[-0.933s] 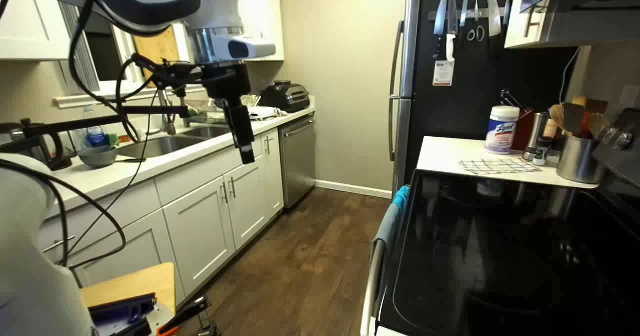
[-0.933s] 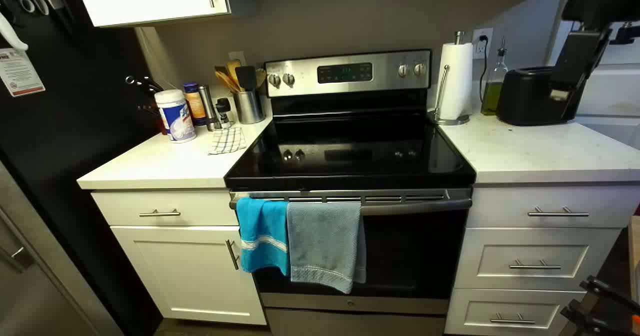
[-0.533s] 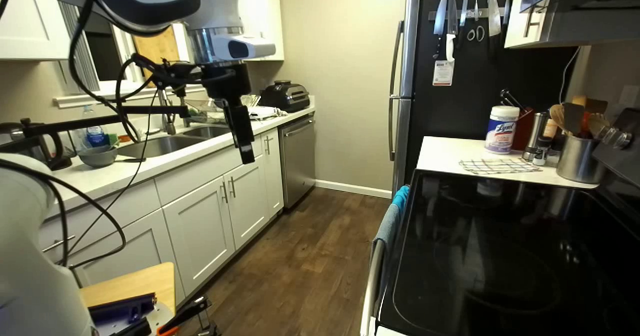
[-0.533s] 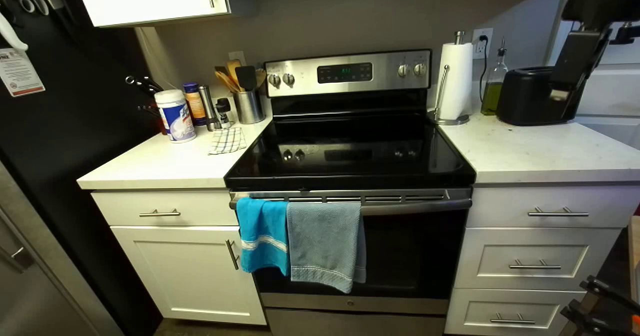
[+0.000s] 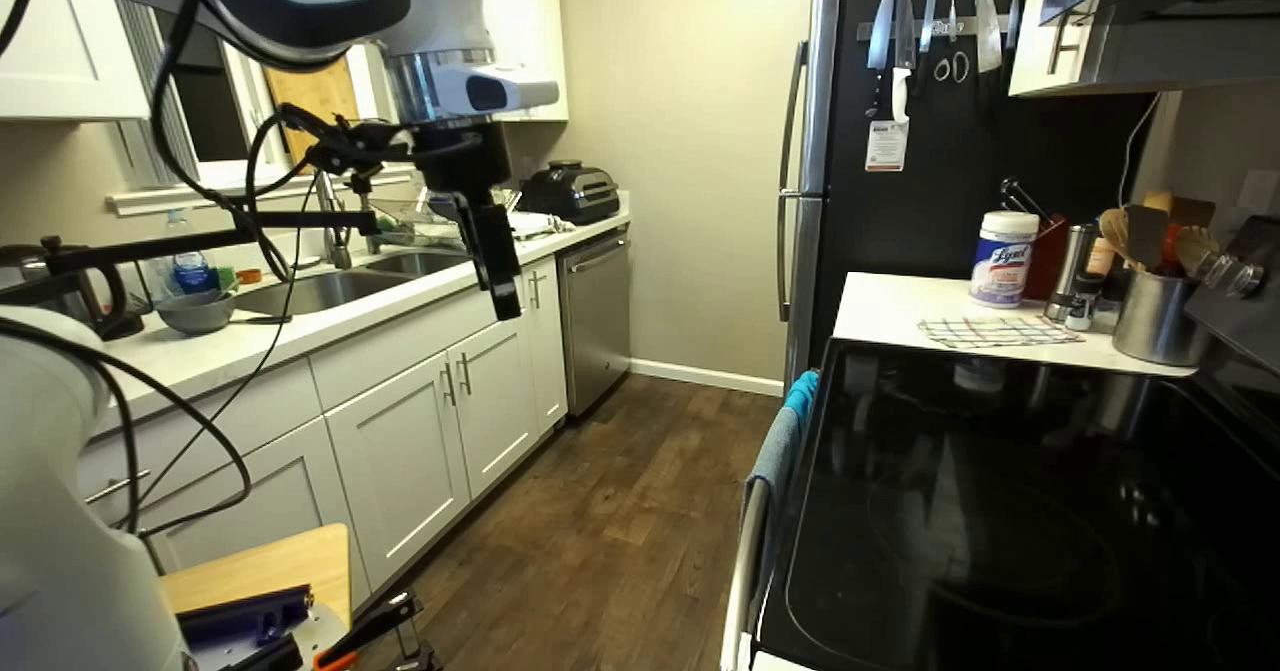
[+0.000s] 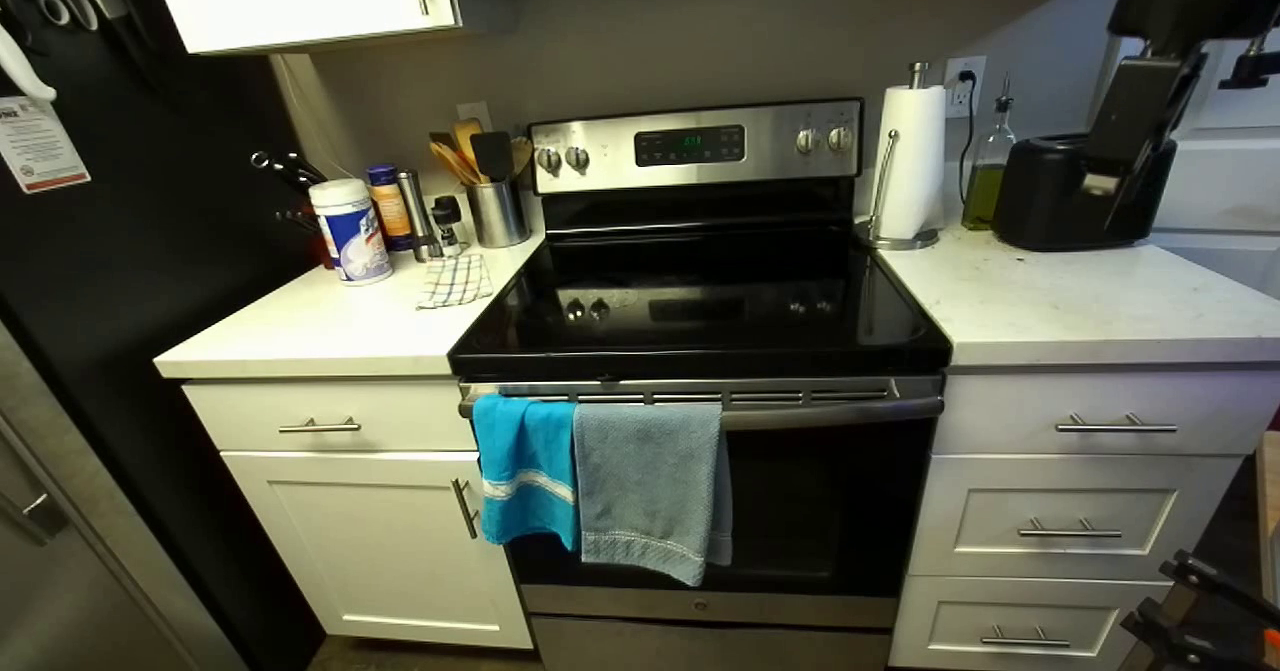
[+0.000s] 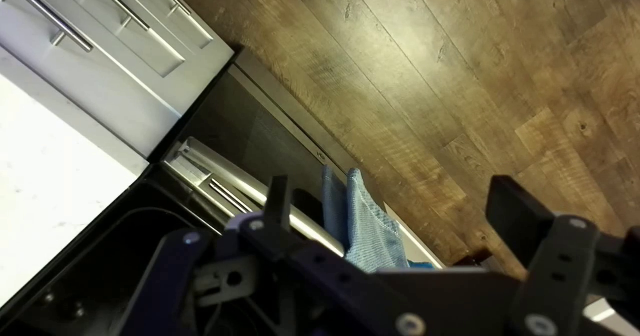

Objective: Put the light blue towel on the stovetop.

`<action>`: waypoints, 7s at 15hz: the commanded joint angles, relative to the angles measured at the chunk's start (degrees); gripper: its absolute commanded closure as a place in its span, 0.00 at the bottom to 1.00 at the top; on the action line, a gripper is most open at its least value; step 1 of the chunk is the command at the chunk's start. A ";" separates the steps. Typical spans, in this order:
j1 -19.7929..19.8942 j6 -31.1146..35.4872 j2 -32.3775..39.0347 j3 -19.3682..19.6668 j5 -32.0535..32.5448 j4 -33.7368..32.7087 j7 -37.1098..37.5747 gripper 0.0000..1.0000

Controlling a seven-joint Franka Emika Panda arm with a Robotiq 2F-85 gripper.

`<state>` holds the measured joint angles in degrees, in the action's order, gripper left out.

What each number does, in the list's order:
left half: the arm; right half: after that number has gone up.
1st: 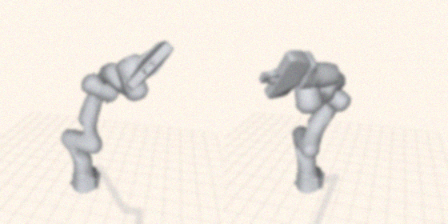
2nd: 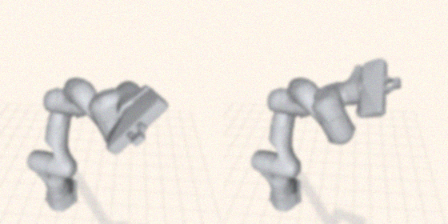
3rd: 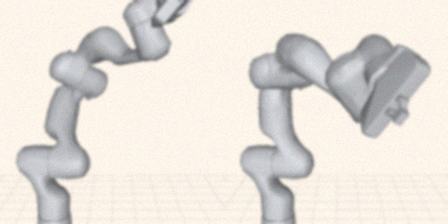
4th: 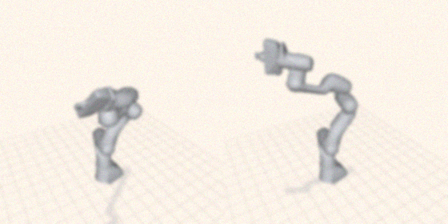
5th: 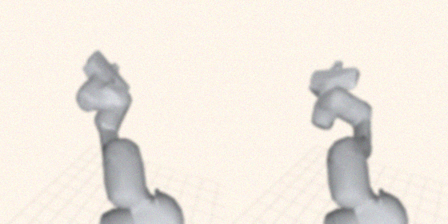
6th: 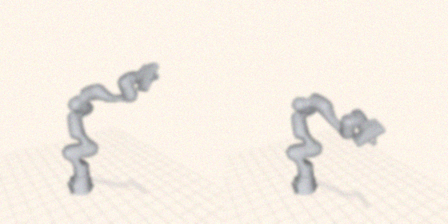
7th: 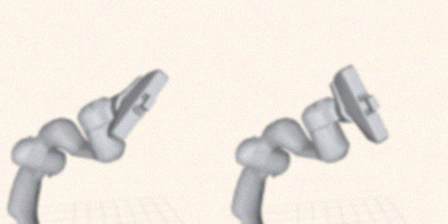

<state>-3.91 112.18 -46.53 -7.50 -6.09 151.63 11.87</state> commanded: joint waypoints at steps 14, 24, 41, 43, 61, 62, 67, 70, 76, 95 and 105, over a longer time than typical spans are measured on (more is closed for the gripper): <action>-0.88 20.51 30.55 -3.47 12.24 -17.25 -5.58 0.00; -2.79 23.15 44.88 -3.70 22.11 -24.70 -1.72 0.00; -4.55 21.28 53.47 -2.95 30.43 -31.29 6.65 0.00; -6.21 20.82 56.86 -2.42 33.60 -34.02 8.94 0.00; -13.10 23.56 77.34 3.97 44.13 -51.24 0.58 0.00; -13.17 23.57 77.97 4.06 44.09 -51.90 0.57 0.00; -13.41 23.56 78.43 4.16 44.10 -52.45 0.58 0.00; -13.48 23.55 78.43 4.22 44.12 -52.46 0.59 0.00; -13.56 25.03 84.01 4.08 44.12 -58.96 -1.66 0.00; -10.16 25.69 99.64 4.24 33.05 -74.11 -26.82 0.00; -9.26 25.55 102.42 4.63 32.42 -75.57 -28.11 0.00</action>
<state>-13.86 137.44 55.71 -2.95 28.32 76.19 -13.77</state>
